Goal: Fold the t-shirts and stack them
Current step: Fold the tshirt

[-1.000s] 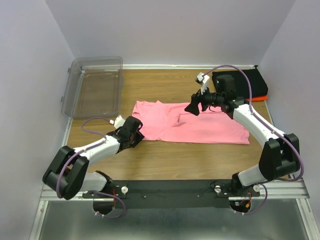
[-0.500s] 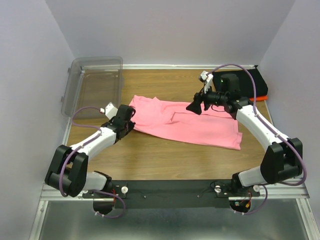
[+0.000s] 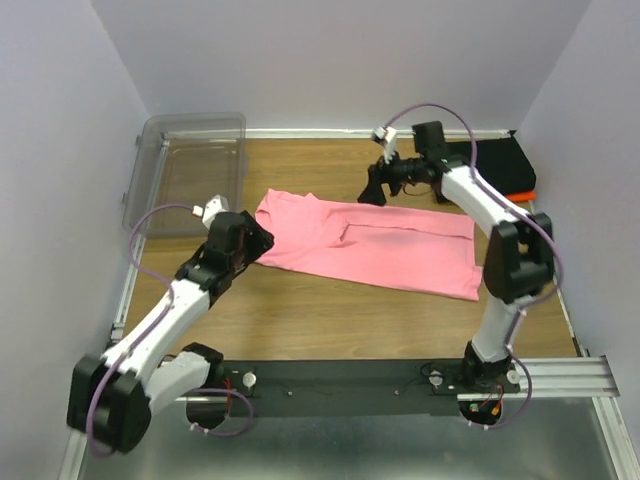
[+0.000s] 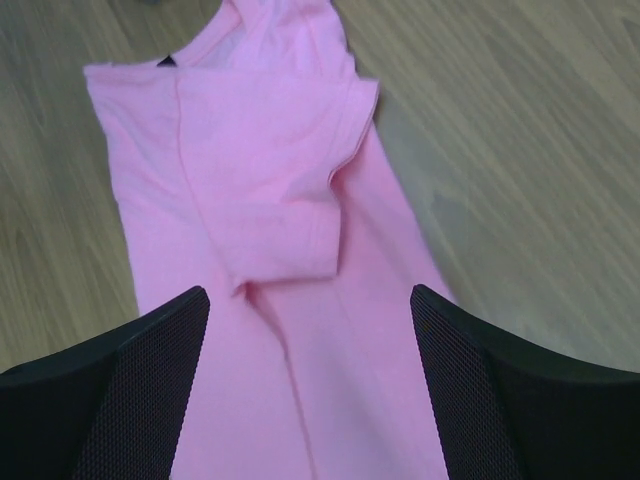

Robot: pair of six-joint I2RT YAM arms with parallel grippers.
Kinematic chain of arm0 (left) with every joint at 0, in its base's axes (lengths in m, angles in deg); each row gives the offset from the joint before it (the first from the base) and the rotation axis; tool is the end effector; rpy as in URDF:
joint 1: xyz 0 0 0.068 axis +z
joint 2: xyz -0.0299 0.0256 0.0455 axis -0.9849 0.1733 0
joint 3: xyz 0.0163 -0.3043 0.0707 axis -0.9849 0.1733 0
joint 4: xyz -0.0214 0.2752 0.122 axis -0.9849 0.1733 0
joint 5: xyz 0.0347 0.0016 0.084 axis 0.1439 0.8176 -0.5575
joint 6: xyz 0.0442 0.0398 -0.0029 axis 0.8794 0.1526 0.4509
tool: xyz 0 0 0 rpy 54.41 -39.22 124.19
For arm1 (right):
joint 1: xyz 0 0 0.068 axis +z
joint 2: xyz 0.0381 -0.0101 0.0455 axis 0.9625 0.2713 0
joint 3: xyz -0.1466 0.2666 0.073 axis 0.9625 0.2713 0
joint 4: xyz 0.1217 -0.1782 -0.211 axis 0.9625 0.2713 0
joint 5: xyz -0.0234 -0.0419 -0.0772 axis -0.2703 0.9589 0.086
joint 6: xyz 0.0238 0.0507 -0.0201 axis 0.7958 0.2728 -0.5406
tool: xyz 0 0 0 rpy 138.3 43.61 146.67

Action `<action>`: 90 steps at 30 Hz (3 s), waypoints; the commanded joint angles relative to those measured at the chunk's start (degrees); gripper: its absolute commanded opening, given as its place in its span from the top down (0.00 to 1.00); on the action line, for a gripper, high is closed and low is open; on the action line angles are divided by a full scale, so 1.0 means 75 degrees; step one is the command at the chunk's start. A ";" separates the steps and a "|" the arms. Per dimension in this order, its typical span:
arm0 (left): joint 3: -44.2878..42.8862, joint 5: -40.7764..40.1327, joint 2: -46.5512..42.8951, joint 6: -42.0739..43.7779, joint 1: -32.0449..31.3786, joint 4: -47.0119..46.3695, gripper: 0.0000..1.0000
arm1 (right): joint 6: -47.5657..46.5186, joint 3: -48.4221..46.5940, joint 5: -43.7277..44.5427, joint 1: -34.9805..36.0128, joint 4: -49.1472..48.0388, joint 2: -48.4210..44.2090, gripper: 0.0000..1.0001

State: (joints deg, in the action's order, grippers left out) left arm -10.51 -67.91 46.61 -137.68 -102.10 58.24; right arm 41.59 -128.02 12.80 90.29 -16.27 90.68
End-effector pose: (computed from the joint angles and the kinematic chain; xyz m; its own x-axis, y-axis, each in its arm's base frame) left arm 0.2321 -0.0853 0.2466 -0.5257 -0.6435 -0.5564 -0.3263 0.7565 -0.5667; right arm 0.4396 0.1581 0.2959 -0.3662 -0.3518 -0.8615 -0.8726 0.4514 0.1866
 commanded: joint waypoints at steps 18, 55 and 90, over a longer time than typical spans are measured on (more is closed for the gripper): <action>0.0459 0.2203 -0.5411 0.2691 0.0050 -0.0554 0.19 | 0.2101 -0.6355 0.1528 0.1577 0.1267 0.6257 0.18; 0.1290 0.2484 -0.4488 0.1638 0.0062 -0.1513 0.21 | 0.4409 -0.6869 0.4202 -0.0238 0.0552 0.6280 0.88; -0.5247 0.0773 0.8370 -0.1763 -0.1344 -0.1245 0.73 | 0.0061 0.2599 0.1517 -0.0567 0.0377 -0.3575 0.02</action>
State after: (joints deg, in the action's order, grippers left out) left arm -48.54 -59.13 105.99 -152.52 -112.33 40.49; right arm 40.52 -109.73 26.11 86.88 -12.75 65.50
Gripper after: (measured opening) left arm 0.429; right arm 0.981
